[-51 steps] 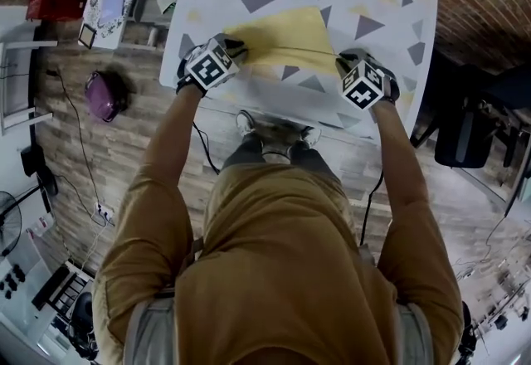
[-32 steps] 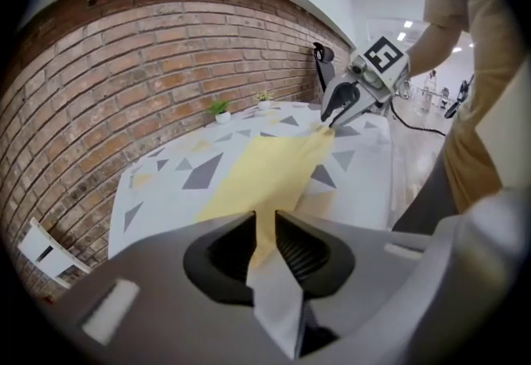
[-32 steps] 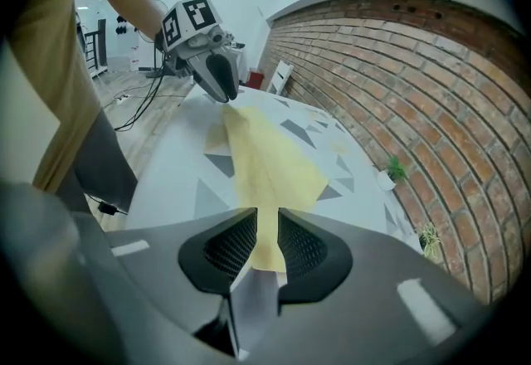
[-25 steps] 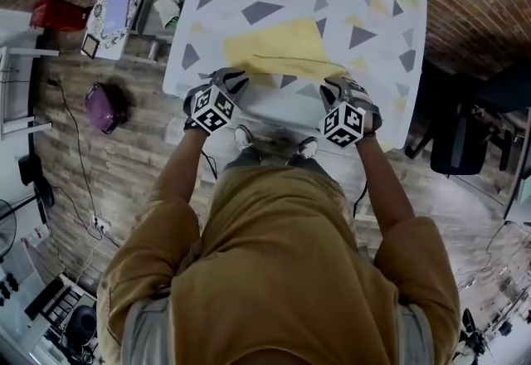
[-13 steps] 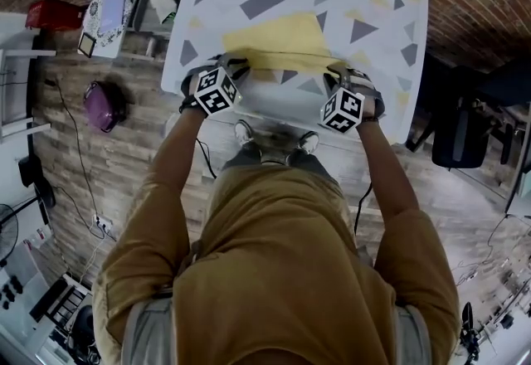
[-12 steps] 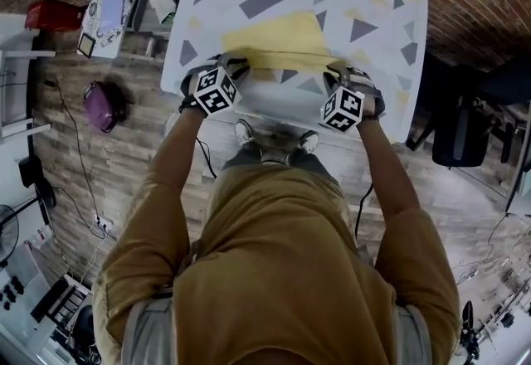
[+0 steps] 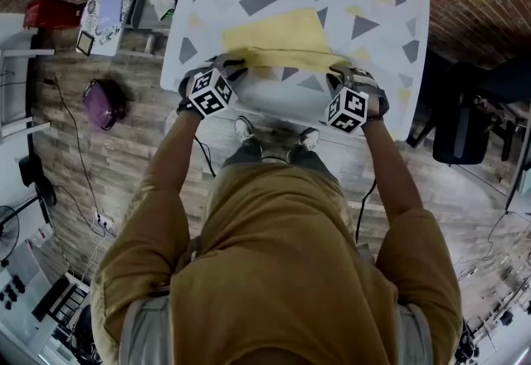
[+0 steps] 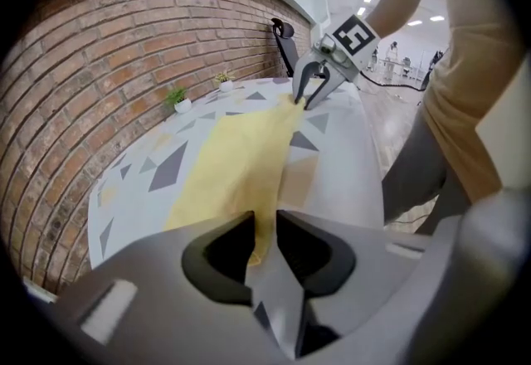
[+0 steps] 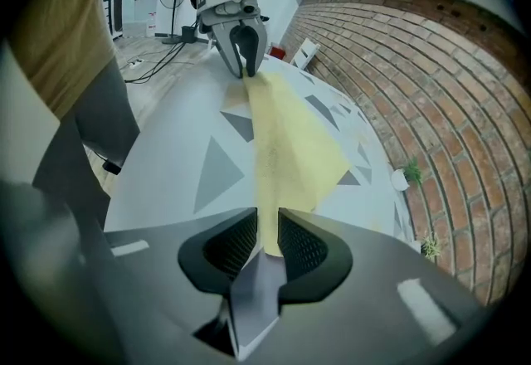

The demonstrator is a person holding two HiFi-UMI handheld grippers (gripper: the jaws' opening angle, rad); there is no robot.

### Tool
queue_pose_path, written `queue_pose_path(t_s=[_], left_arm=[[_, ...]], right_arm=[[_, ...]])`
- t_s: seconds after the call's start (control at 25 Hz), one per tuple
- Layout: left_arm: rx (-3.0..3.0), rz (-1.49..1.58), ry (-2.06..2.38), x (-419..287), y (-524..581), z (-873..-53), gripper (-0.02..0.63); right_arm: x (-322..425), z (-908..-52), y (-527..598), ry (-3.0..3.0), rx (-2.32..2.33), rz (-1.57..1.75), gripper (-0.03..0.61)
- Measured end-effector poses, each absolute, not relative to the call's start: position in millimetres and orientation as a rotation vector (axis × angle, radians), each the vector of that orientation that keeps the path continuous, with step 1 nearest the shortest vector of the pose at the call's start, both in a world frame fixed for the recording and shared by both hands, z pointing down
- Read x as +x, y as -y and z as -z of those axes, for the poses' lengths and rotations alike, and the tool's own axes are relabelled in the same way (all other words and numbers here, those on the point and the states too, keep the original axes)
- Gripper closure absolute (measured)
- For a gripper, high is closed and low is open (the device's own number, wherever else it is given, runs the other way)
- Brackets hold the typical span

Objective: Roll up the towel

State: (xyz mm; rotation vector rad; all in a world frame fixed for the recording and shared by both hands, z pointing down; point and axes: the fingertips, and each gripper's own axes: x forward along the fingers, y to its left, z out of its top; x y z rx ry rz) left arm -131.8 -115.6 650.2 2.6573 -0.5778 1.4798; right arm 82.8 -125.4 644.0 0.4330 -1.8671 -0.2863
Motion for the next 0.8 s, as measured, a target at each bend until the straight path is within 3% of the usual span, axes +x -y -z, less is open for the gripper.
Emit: queue_pose_path(t_s=[0.24,0.56,0.8], left_arm=[[2.653,-1.453,0.587,-133,119,-649,0.501],[2.608,-1.355,0.652,-138,123,-647,0.519],[2.614,-1.381,0.602,-136,107,-639,0.528]], right_arm=[[84,-644,128,1.862,0.432,0.262,0.506],[83,-648,123,1.874,0.438,0.224,0.556],[84,-639,111,1.885,0.438,0.199,0.558]])
